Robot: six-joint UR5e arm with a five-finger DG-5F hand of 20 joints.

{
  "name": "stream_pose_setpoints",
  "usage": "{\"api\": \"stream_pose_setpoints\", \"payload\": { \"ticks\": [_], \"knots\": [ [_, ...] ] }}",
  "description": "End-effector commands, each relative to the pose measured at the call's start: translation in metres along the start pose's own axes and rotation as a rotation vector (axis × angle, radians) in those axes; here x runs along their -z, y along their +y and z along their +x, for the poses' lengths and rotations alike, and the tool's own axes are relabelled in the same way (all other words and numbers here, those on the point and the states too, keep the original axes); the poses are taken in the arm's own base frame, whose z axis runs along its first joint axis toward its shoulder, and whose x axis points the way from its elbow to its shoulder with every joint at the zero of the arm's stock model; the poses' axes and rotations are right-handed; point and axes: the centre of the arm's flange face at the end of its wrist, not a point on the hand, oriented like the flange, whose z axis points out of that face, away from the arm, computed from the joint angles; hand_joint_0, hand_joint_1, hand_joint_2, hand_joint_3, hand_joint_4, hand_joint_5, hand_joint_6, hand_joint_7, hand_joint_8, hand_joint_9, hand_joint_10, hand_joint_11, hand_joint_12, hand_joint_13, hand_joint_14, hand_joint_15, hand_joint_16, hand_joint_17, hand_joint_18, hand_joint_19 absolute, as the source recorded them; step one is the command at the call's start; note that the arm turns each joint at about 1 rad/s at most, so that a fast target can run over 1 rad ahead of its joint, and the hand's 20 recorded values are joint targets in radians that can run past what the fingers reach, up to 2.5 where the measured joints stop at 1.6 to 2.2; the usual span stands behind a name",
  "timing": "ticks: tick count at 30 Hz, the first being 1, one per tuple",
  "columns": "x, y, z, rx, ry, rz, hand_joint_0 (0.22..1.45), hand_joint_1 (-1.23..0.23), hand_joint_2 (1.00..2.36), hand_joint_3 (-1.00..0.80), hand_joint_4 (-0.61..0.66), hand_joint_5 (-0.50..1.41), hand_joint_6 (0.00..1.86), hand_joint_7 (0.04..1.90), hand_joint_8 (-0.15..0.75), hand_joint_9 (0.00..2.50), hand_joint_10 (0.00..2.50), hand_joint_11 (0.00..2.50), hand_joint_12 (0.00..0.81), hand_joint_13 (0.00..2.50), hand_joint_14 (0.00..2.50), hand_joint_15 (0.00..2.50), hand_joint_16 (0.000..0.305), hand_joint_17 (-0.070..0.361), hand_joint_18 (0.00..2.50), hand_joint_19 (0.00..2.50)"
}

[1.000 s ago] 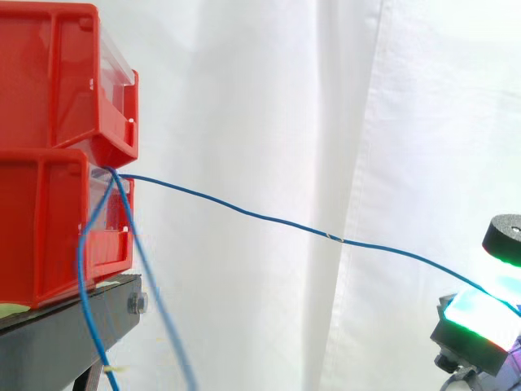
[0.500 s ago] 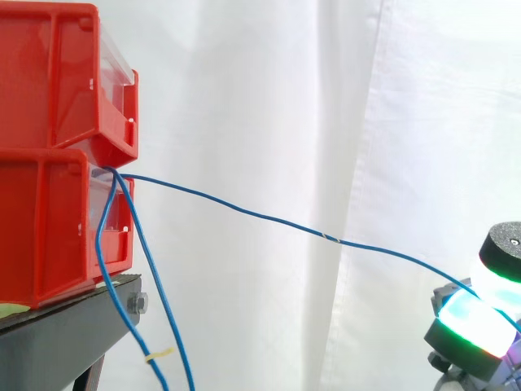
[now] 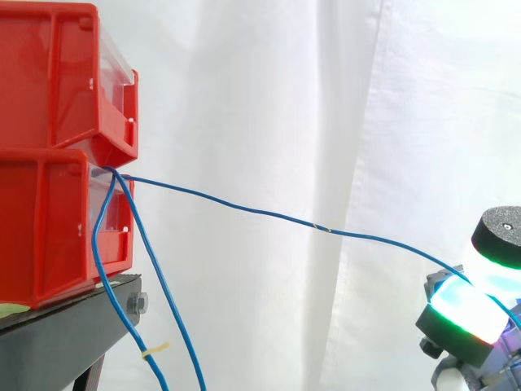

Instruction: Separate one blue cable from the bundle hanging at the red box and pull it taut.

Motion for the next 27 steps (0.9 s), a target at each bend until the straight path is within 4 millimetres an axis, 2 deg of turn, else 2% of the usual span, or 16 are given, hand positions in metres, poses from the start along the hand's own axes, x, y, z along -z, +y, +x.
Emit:
{"api": "stream_pose_setpoints", "payload": {
  "ticks": [1,8,18,19,25,27],
  "knots": [
    [-0.001,0.000,-0.003,-0.036,-0.031,-0.002,0.70,-0.78,1.02,-0.05,-0.05,-0.18,0.91,1.39,0.359,0.83,0.01,0.56,0.388,0.73,0.01,0.37,0.050,0.112,0.84,0.56],
    [-0.014,-0.003,0.000,-0.128,-0.059,-0.069,0.70,-0.78,1.02,-0.05,-0.06,-0.18,0.91,1.40,0.365,0.86,0.02,0.57,0.387,0.78,0.01,0.38,0.050,0.113,0.85,0.55],
    [-0.015,-0.002,0.000,-0.166,-0.063,-0.079,0.71,-0.77,1.02,-0.08,-0.04,-0.19,0.91,1.39,0.385,0.95,0.01,0.61,0.389,0.85,0.01,0.42,0.050,0.111,0.86,0.53],
    [-0.015,-0.003,0.000,-0.175,-0.064,-0.078,0.71,-0.77,1.02,-0.09,-0.04,-0.19,0.91,1.38,0.401,1.04,0.02,0.64,0.395,0.88,0.01,0.42,0.049,0.110,0.86,0.53],
    [-0.017,-0.001,0.001,-0.251,-0.062,-0.097,0.71,-0.76,1.02,-0.11,-0.03,-0.20,0.92,1.37,0.464,1.16,0.02,0.56,0.398,0.97,0.02,0.44,0.048,0.108,0.87,0.52],
    [-0.021,-0.017,0.006,-0.297,-0.058,-0.084,0.71,-0.76,1.02,-0.11,-0.02,-0.20,0.92,1.35,0.501,1.20,0.01,0.49,0.398,1.01,0.02,0.45,0.048,0.107,0.88,0.52]
  ]
}}
